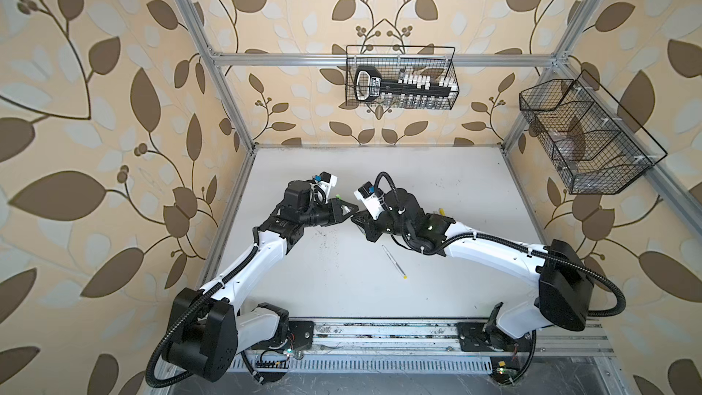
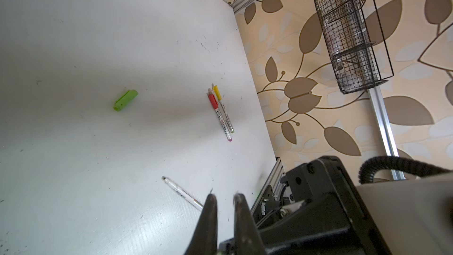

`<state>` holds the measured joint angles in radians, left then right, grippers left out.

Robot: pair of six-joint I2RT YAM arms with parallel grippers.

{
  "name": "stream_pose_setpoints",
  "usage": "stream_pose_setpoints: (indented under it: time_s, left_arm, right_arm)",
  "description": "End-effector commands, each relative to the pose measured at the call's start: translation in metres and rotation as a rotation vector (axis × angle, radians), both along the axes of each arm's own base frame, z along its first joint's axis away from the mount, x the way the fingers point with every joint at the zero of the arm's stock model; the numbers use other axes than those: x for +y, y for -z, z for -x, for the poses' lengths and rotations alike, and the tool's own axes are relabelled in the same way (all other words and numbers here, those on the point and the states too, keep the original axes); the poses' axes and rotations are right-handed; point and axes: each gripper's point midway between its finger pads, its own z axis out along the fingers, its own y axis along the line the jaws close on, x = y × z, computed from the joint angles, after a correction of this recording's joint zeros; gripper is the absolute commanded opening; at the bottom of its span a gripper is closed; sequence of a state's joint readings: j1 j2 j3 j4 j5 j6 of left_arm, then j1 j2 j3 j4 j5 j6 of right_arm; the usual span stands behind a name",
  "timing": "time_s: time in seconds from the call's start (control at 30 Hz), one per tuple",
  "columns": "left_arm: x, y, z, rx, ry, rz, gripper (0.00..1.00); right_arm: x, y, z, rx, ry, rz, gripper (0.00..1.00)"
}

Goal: Insert pens into pen caps
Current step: Put on the pen cap to the pen.

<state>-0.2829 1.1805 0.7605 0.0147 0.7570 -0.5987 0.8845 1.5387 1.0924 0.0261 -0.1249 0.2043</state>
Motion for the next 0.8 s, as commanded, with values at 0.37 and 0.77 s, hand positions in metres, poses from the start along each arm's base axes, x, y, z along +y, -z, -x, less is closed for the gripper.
stream_pose_setpoints:
  time_s: [0.37,0.77]
  left_arm:
    - [0.0,-0.021,0.006,-0.064,0.011,-0.008,0.0]
    - [0.032,-0.027,-0.01,-0.075,-0.142,-0.033,0.78]
  right_arm:
    - [0.01,0.018,-0.006,0.036,0.003,0.03,0.2]
    - [0.004,0.016,-0.002,0.038,0.009,0.034,0.02]
